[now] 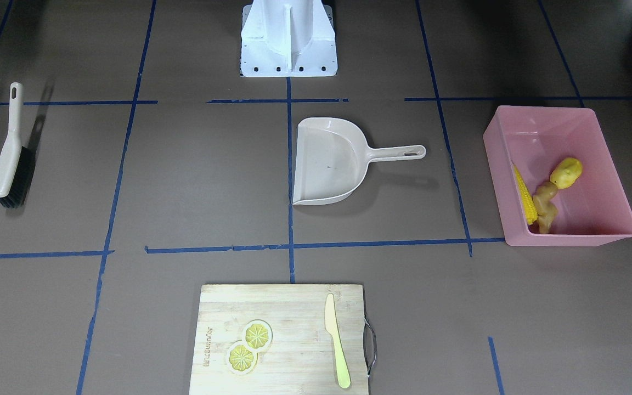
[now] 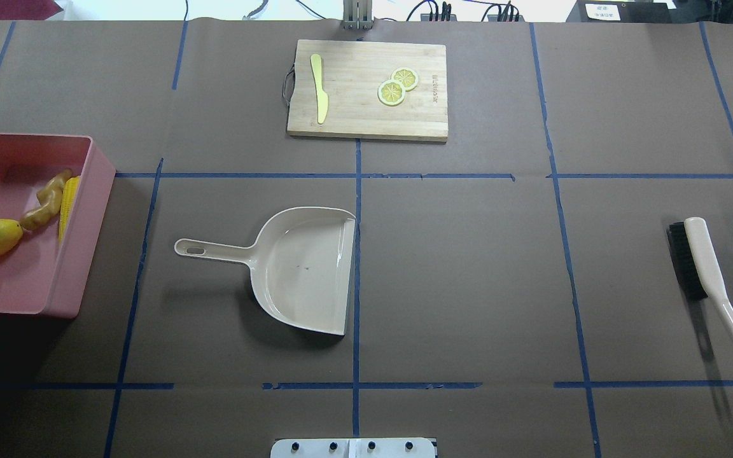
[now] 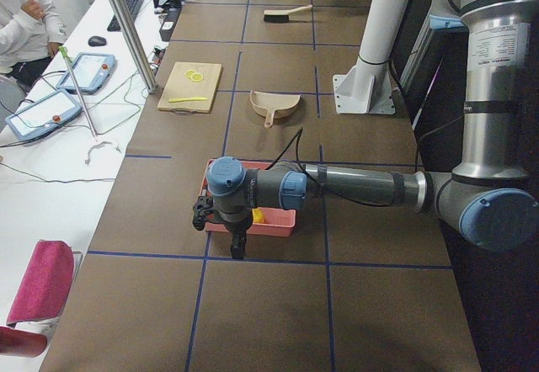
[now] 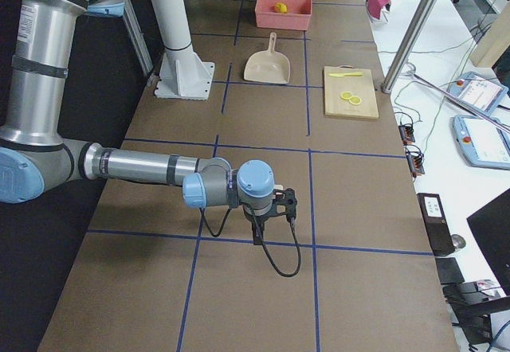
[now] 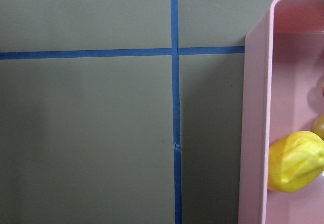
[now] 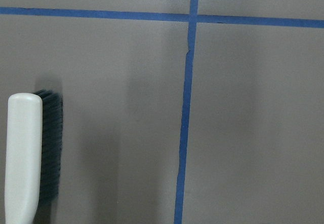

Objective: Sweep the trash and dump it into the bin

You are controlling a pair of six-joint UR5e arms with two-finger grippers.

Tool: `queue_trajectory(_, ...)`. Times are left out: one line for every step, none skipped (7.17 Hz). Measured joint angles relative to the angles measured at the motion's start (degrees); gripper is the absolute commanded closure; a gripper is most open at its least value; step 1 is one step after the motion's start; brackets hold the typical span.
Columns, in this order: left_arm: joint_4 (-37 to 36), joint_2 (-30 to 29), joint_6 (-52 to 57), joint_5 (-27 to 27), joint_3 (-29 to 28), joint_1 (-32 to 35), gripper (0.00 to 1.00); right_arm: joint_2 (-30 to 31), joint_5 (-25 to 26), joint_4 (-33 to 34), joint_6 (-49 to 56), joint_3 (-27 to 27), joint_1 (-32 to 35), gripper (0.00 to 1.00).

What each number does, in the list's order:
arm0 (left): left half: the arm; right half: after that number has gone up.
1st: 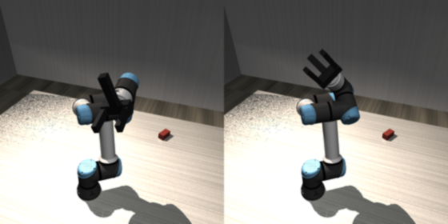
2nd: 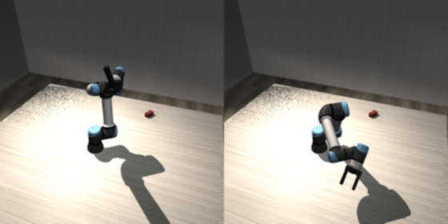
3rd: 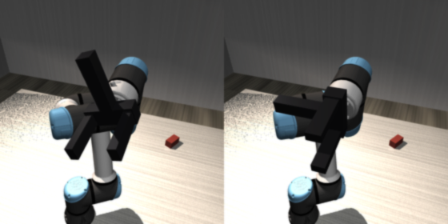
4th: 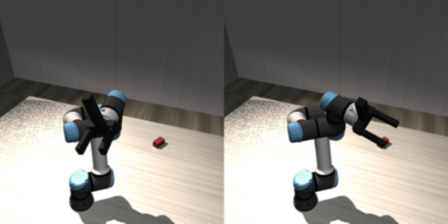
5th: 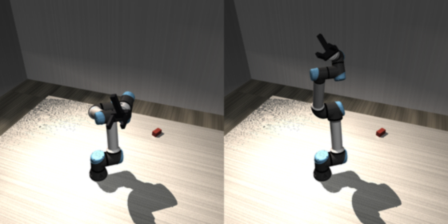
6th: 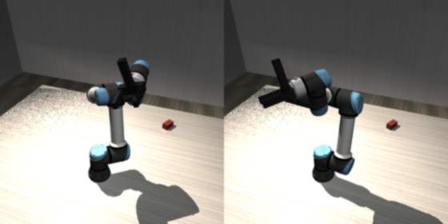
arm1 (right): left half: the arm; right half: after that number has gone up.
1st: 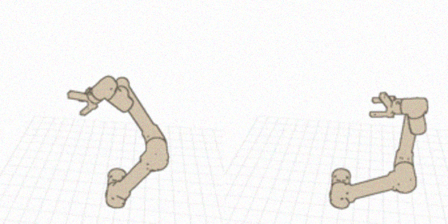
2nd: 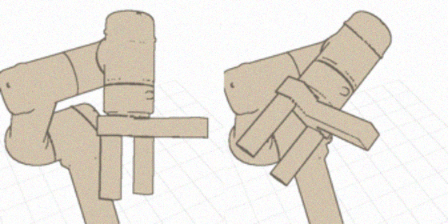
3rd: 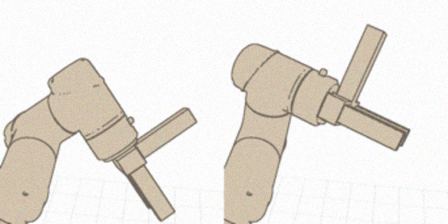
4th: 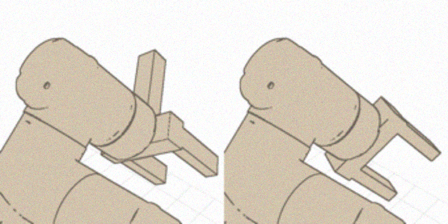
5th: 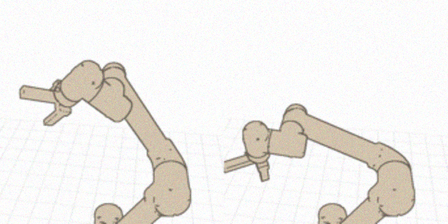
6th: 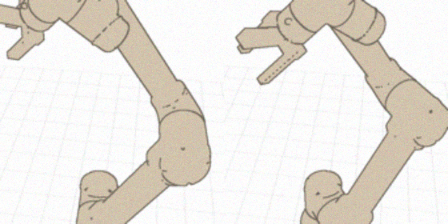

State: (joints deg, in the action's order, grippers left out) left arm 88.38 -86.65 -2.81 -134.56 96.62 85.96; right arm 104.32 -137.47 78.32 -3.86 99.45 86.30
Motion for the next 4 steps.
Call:
queue_trajectory(-0.03,0.04,0.0,0.0,0.0,0.0,0.0,0.61,0.03,-0.01,0.11,0.49,0.12,0.0)
queue_trajectory(-0.04,0.06,0.0,0.0,0.02,0.0,0.0,1.17,0.06,0.01,0.54,1.07,0.19,0.0)
queue_trajectory(-0.05,0.07,0.0,0.0,0.03,0.0,0.0,1.68,0.08,0.05,1.33,1.45,0.27,0.0)
queue_trajectory(-0.03,0.07,0.0,0.0,-0.02,0.0,0.0,2.42,0.09,0.07,1.85,2.01,0.36,0.0)
